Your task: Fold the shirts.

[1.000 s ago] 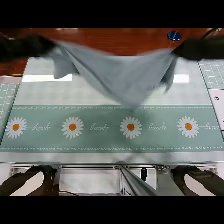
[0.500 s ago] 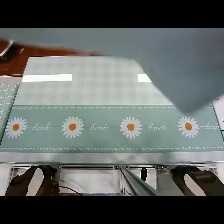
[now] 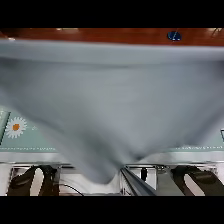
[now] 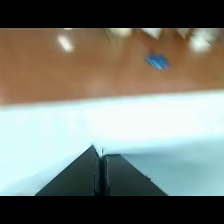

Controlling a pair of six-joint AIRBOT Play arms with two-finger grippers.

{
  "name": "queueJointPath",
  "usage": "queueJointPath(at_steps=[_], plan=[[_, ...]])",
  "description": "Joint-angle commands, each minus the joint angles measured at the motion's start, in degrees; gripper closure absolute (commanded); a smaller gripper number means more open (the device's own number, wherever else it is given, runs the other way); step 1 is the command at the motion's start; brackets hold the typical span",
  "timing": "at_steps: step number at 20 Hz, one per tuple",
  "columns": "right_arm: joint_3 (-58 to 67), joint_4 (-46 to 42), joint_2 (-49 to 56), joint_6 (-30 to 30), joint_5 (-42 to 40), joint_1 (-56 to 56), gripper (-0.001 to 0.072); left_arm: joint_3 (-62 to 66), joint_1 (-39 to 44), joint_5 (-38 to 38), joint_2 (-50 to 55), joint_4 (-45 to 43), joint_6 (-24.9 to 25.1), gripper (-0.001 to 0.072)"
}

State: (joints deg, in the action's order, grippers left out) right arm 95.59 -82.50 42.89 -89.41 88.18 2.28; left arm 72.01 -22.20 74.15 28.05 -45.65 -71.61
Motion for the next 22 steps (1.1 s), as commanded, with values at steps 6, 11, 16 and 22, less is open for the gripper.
queueJointPath(at_steps=[6,11,16,22], plan=[[-15.7,4.6,22.6,0.7,-18.8,-0.1,0.0689,-44.9,17.6,-21.6,5.0,4.5,1.5,0.0688],[-4.2,12.2,44.6,0.3,-20.6,-0.1,0.0688,-49.7,29.6,-41.8,19.9,4.8,1.4,0.0688],[2.9,14.3,51.4,-2.3,-17.8,-1.8,0.0299,-40.4,28.4,-33.0,28.6,-0.5,1.5,0.0199],[-7.1,1.0,36.5,-2.5,-6.2,-16.2,0.0301,-24.0,3.5,-18.0,25.5,-9.3,-2.8,0.0201]])
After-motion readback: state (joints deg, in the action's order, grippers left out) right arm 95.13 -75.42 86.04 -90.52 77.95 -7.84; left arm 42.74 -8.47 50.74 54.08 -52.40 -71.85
